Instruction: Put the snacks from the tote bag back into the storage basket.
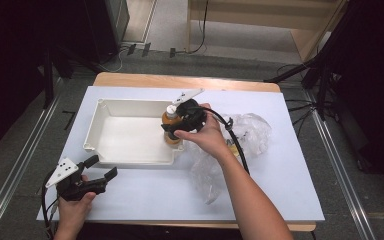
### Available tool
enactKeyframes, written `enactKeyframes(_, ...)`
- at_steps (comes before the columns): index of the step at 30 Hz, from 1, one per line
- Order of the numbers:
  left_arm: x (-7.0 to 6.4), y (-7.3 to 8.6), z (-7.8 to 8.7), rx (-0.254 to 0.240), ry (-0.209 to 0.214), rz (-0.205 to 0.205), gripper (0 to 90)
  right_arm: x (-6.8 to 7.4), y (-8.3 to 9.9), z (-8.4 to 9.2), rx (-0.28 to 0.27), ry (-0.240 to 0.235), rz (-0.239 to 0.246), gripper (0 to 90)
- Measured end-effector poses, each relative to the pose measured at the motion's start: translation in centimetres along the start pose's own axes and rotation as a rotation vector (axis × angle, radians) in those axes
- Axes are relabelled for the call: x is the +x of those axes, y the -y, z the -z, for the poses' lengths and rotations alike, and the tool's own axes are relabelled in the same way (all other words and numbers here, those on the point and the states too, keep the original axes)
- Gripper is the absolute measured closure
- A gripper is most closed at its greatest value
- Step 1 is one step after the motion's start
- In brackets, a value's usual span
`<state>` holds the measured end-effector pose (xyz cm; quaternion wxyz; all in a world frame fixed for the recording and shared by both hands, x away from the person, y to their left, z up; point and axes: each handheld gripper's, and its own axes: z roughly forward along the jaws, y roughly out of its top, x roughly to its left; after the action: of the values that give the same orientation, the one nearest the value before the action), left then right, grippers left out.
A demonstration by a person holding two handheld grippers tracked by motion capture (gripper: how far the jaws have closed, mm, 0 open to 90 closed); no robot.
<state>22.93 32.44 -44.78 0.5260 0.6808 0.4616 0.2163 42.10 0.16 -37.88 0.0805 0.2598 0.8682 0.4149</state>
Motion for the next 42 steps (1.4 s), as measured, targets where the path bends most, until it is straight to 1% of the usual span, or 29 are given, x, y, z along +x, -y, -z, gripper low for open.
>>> enactKeyframes(1, 0.0, 0.0, 0.0, 0.001, 0.000, 0.000, 14.3, 0.0, 0.1, -0.1, 0.001, -0.001, 0.004, 30.7)
enactKeyframes(2, 0.0, 0.0, 0.0, 0.003, 0.001, -0.002, 14.3, 0.0, 0.1, -0.2, 0.002, 0.001, -0.004, 30.7)
enactKeyframes(7, 0.0, 0.0, 0.0, 0.006, 0.001, -0.003, 14.3, 0.1, 0.4, -0.5, 0.017, 0.000, 0.002, 30.7)
enactKeyframes(13, 0.1, 0.0, 0.0, 0.006, 0.002, -0.002, 14.3, 0.1, 0.5, -0.6, 0.009, -0.009, -0.006, 30.3)
enactKeyframes(16, 0.0, 0.0, 0.0, 0.008, 0.000, -0.003, 14.3, 0.2, 0.7, -0.6, -0.002, -0.012, 0.007, 29.9)
enactKeyframes(17, 0.0, 0.0, 0.0, 0.007, -0.001, -0.003, 14.4, 0.3, 0.7, -0.6, -0.002, -0.016, 0.008, 27.5)
enactKeyframes(18, 0.0, 0.0, 0.0, 0.008, 0.000, -0.004, 14.4, 0.4, 0.7, -0.7, 0.000, -0.025, 0.017, 20.7)
enactKeyframes(20, 0.0, 0.0, 0.0, 0.008, 0.001, -0.004, 14.4, 0.7, 0.6, -0.6, 0.003, -0.029, 0.031, 14.3)
enactKeyframes(23, 0.0, 0.0, 0.0, 0.009, 0.002, -0.001, 14.4, 0.9, 0.3, 0.1, -0.022, -0.028, 0.021, 12.2)
enactKeyframes(25, 0.0, 0.0, 0.0, 0.007, 0.000, -0.001, 14.4, 0.8, 0.2, 0.6, -0.042, -0.043, 0.014, 11.9)
enactKeyframes(26, 0.0, 0.0, -0.1, 0.007, -0.001, -0.001, 14.3, 0.7, 0.2, 0.9, -0.046, -0.036, 0.008, 11.8)
enactKeyframes(27, 0.0, 0.0, -0.1, 0.007, -0.001, -0.001, 14.4, 0.6, 0.1, 1.1, -0.052, -0.032, 0.004, 11.8)
enactKeyframes(29, 0.0, 0.0, -0.1, 0.007, -0.001, 0.001, 14.3, 0.3, 0.1, 1.7, -0.069, -0.043, 0.004, 11.8)
enactKeyframes(32, 0.0, 0.0, -0.1, 0.008, 0.000, 0.000, 14.4, 0.0, 0.0, 2.6, -0.090, -0.041, -0.005, 12.9)
enactKeyframes(38, 0.0, 0.0, -0.1, 0.010, -0.003, -0.002, 14.4, -0.6, 0.1, 4.3, -0.118, -0.016, -0.009, 13.7)
enactKeyframes(42, 0.0, 0.0, -0.1, 0.010, -0.003, -0.001, 14.4, -1.1, 0.4, 5.2, -0.128, -0.003, -0.025, 13.8)
